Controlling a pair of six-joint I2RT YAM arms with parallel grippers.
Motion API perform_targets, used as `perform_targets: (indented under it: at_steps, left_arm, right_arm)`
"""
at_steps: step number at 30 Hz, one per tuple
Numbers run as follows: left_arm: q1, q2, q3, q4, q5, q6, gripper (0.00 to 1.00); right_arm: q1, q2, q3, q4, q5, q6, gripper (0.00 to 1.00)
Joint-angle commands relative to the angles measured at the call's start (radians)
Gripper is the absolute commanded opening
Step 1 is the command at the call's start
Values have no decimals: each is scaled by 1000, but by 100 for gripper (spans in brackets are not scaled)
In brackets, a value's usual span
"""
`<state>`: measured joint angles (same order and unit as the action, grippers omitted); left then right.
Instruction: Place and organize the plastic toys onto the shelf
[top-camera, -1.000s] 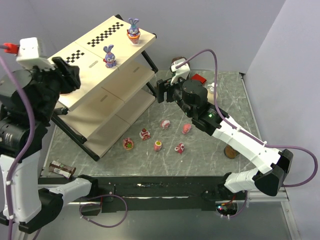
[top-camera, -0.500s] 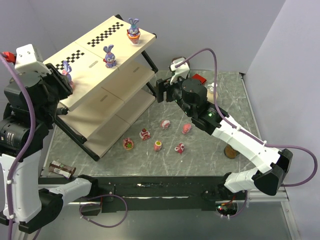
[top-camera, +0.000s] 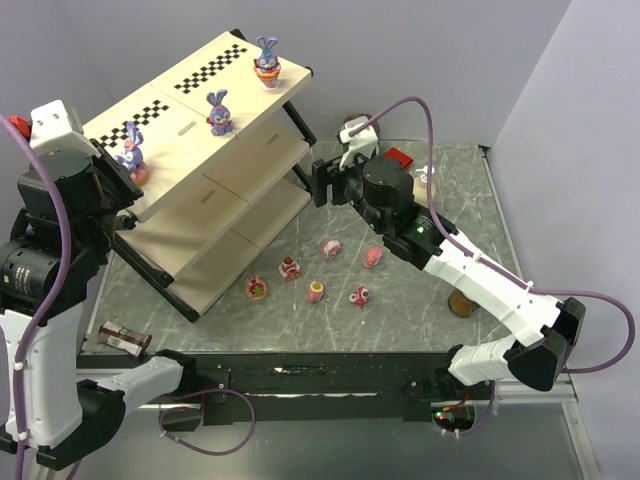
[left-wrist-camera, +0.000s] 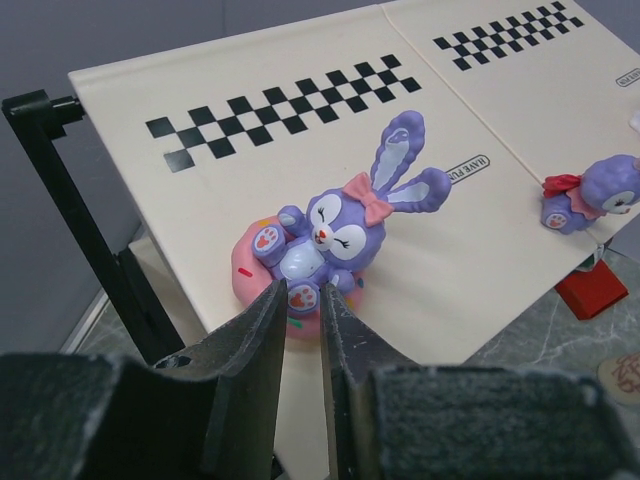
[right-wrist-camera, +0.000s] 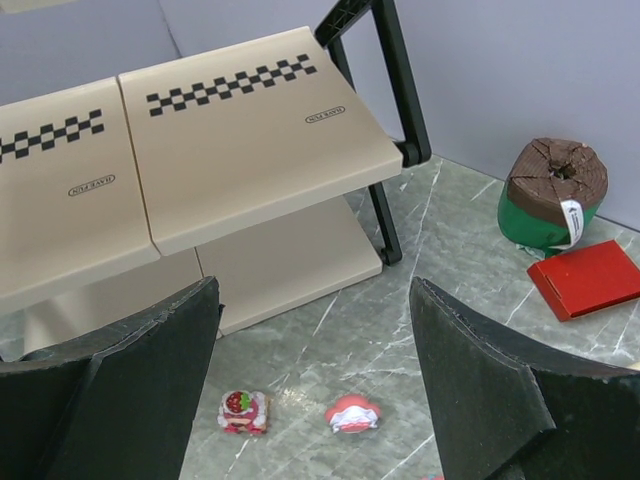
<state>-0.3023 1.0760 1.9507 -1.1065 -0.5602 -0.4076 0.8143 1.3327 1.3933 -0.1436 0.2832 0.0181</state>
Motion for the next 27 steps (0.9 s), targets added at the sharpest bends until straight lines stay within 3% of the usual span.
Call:
perform_targets:
  at_steps: [1, 18, 27]
  left_arm:
    - [5, 1, 24, -15, -55, -14, 26]
    - [5, 39, -22, -7, -115, -36, 13]
    - [5, 50, 2, -6, -1, -54, 1]
  right_arm:
    - [-4, -26, 10, 16, -3, 0, 82]
    - [-20, -63, -40, 18, -12, 2, 83]
    - [-49, -90, -85, 30, -21, 11, 82]
